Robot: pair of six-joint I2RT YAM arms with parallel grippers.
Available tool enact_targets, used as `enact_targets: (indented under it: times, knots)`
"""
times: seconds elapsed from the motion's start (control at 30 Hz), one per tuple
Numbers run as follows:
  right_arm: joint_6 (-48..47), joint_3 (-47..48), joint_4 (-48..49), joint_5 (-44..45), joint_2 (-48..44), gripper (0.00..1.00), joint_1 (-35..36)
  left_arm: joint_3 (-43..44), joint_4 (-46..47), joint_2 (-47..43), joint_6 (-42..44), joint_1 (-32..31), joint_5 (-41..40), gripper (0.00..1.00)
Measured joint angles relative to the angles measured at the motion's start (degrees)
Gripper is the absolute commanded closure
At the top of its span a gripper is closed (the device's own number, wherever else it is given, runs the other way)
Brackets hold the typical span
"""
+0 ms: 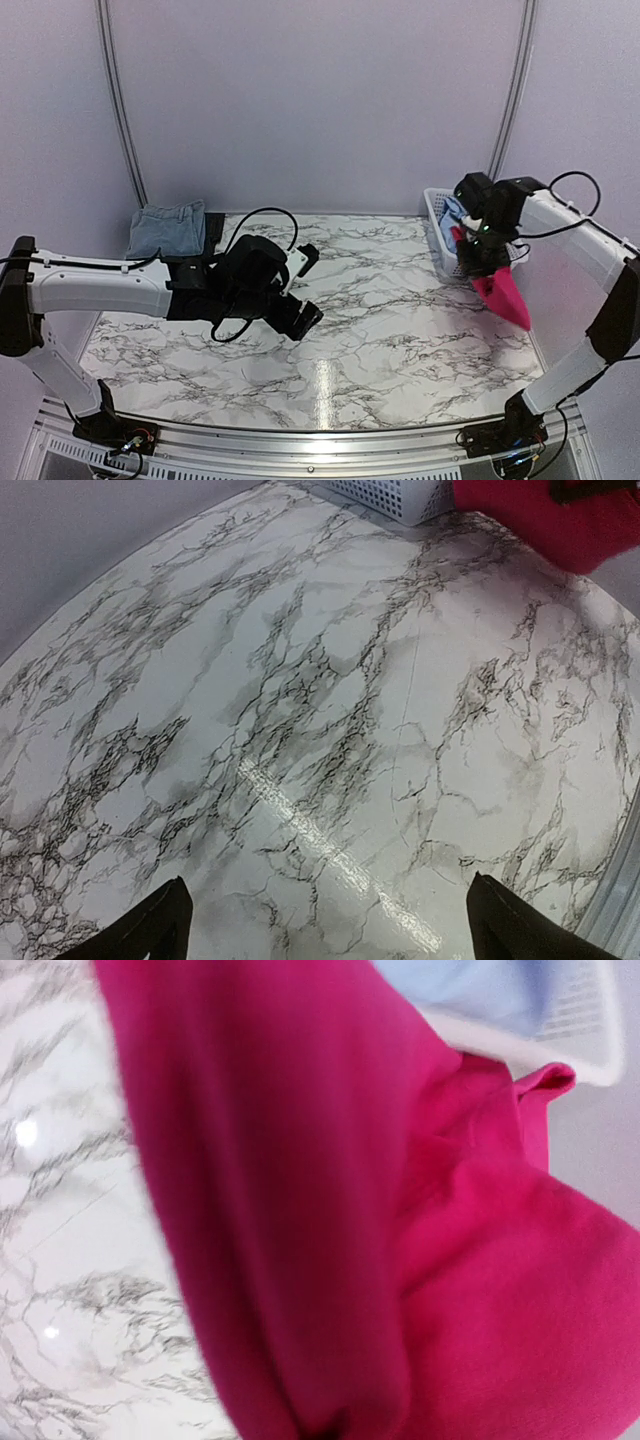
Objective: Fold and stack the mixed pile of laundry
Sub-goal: Turn over the square-folded T-shirt at the center of the board, then smooth out the square-folded T-shirt at the center of the board.
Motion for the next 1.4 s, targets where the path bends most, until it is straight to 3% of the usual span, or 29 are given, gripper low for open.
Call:
enact_targets:
  times: [0.2,0.43,0.47,0.57,0.63,0.7,0.73,0.87,1.0,1.13,1.23,1.4]
  knots:
    - [8.2,-8.2,4.9,-7.3,9.0,1.00,16.9,-2.8,-1.7,-4.3,-3.6,2.6,-1.2,0.01]
    - [12.4,3.0,12.0,-15.8,27.8,0.95,26.1,-7.0,-2.5,-10.0,-8.2,6.8,-1.1,0.01]
    - [12.7,5.2,13.0,-17.4,29.9,0.91,26.6,-7.6,-2.6,-10.7,-8.9,7.3,-1.1,0.01]
    - [14.2,14.9,15.9,-23.4,36.5,0.57,28.3,-9.8,-2.7,-12.9,-11.2,9.3,-0.9,0.01]
    - [15.1,21.9,19.2,-28.7,40.4,0.41,29.2,-11.0,-2.8,-14.2,-13.1,11.0,-0.7,0.01]
    - [15.8,27.4,23.1,-34.1,42.6,0.29,29.6,-12.0,-2.7,-15.3,-15.1,12.9,-0.2,0.01]
    - [16.3,28.8,24.6,-35.8,42.8,0.28,29.7,-12.6,-2.7,-15.8,-16.1,13.9,0.2,0.01]
    - [15.1,28.2,30.1,-41.6,38.3,0.30,29.5,-13.4,-2.6,-16.7,-18.9,16.1,1.7,0.01]
    - [13.5,13.1,34.8,-44.0,23.6,0.33,25.5,-12.3,-2.1,-14.7,-19.6,15.1,5.4,0.01]
    - [12.1,-2.8,38.7,-43.8,8.3,0.39,15.6,-7.9,-0.7,-7.8,-19.8,13.4,7.9,0.01]
    - [10.1,-12.4,39.5,-41.7,1.9,0.41,8.0,-4.0,1.4,-1.4,-19.9,12.9,10.6,0.02]
    - [5.9,-20.7,37.7,-37.9,2.0,0.43,3.4,4.7,2.1,10.1,-20.9,13.3,13.0,0.18]
